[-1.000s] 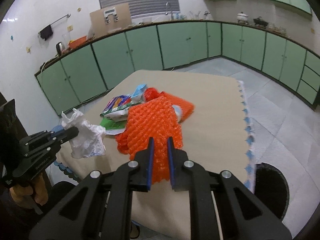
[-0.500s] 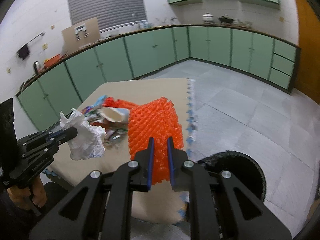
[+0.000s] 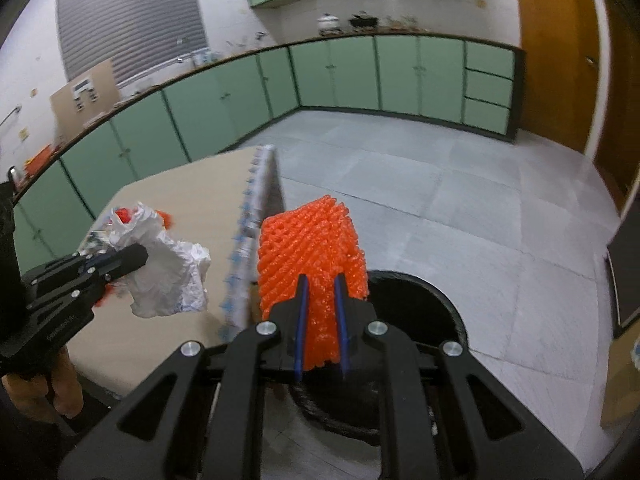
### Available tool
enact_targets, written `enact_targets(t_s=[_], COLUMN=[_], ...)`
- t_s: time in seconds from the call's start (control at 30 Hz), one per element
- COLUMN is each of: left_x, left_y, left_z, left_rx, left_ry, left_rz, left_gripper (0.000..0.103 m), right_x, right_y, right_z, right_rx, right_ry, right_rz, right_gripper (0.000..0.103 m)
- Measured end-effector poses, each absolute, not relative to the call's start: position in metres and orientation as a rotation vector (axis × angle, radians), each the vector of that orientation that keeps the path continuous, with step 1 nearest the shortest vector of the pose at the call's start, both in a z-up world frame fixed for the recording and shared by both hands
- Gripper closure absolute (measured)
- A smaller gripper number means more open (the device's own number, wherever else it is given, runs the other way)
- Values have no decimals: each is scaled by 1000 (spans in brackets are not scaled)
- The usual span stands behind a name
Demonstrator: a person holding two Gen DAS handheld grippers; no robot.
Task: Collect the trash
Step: 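Carry the white bag and orange net to the bin and release both, then move both tools back over the table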
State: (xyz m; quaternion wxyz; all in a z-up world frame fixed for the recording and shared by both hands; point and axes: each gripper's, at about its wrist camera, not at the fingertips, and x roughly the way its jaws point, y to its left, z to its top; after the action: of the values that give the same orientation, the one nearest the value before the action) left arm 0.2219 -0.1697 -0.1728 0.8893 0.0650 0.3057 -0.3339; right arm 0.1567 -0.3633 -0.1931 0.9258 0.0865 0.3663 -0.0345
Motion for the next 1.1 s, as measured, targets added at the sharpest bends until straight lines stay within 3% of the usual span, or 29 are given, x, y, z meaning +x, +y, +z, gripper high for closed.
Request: enact_targets(t_s=[0.47,0.73,1.03,1.1], left_x=[272,288,284,277], left_y=[-288,-297,-276,-261], left_z=[-265,-291,-277,-263], left_rx=[235,240,210,194], left_ry=[883,954,917,878], left_rz=[-759,-718,-697,-671], left_gripper=[96,74,70,62], right_x=[198,206,189,184], right_y=[-439,-446,-443,-435], right_z=[-318,-327,-297,-287], right_rx=[244,252,255,233], right_ry=[984,1002,953,940], right_rz=[-202,-245,-260,-251], right_gripper=[91,75,65,63])
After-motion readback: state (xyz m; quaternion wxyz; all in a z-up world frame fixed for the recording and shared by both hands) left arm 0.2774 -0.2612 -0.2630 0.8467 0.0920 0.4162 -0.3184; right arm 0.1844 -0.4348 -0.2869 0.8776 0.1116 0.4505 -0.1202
